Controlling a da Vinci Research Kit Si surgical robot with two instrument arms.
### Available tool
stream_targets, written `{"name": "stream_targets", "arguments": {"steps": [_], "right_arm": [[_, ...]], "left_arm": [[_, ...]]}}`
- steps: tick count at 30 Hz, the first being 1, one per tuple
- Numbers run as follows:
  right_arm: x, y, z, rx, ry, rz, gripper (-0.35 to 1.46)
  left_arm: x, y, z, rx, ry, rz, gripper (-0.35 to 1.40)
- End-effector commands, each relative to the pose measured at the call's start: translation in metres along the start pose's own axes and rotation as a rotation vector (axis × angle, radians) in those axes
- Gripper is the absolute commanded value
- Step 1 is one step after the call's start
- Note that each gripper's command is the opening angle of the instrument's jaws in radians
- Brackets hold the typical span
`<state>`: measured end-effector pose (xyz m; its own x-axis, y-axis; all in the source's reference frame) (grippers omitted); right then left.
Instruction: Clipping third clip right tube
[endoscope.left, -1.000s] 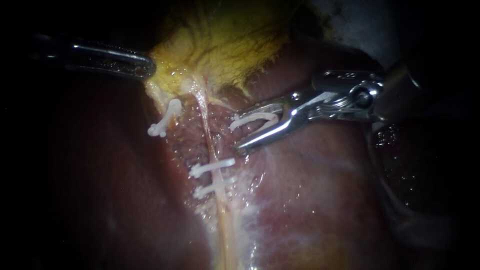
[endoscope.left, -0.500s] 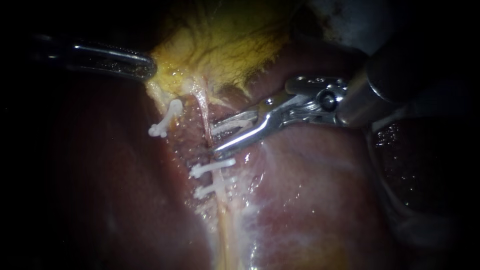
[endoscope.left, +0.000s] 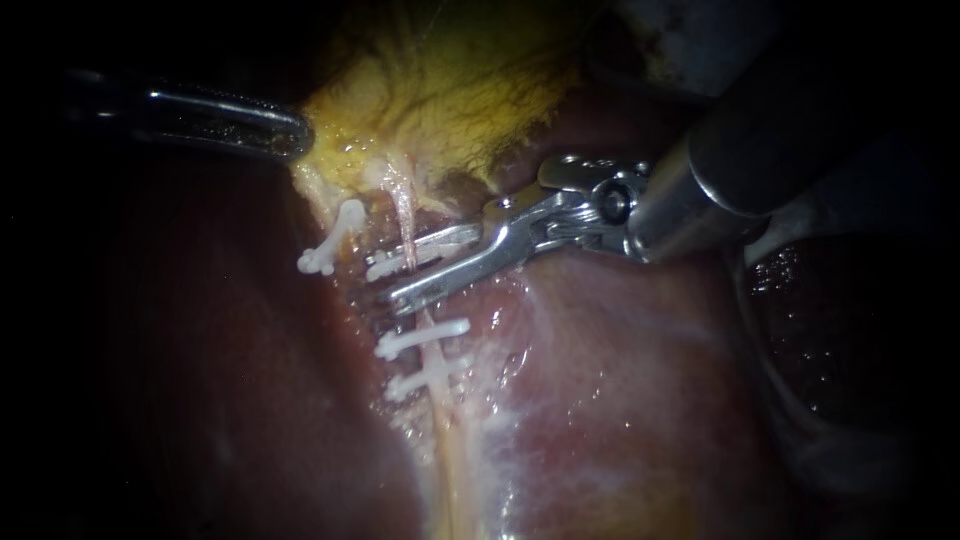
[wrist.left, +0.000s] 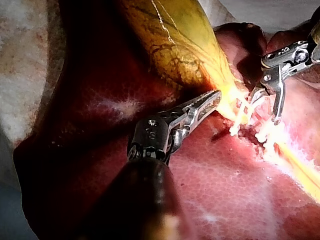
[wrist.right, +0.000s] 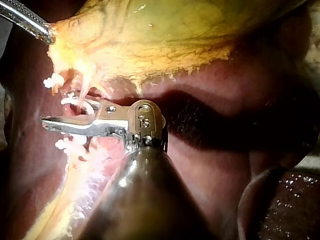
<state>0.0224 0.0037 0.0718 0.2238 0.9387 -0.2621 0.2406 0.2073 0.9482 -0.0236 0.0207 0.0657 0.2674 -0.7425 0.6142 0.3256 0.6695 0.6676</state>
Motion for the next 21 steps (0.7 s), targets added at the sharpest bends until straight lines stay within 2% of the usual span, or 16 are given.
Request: {"name": "stream_targets", "arguments": {"steps": [1,11,21], "right_arm": [[0.0001,-0.0001,0.0001,-0.004,0.001,0.000,0.53],[0.0000,-0.0005,0.0012,-0.003,0.005,0.019,0.48],[0.0002,-0.0003,0.0016,-0.004,0.008,0.025,0.32]], "left_arm": [[0.0000,0.0000,0.0000,0.000,0.000,0.000,-0.35],[0.0000,0.0000,0.0000,0.003,0.001,0.000,-0.35],[0.0001,0.0000,0.0000,0.002,0.001,0.000,-0.35]]}}
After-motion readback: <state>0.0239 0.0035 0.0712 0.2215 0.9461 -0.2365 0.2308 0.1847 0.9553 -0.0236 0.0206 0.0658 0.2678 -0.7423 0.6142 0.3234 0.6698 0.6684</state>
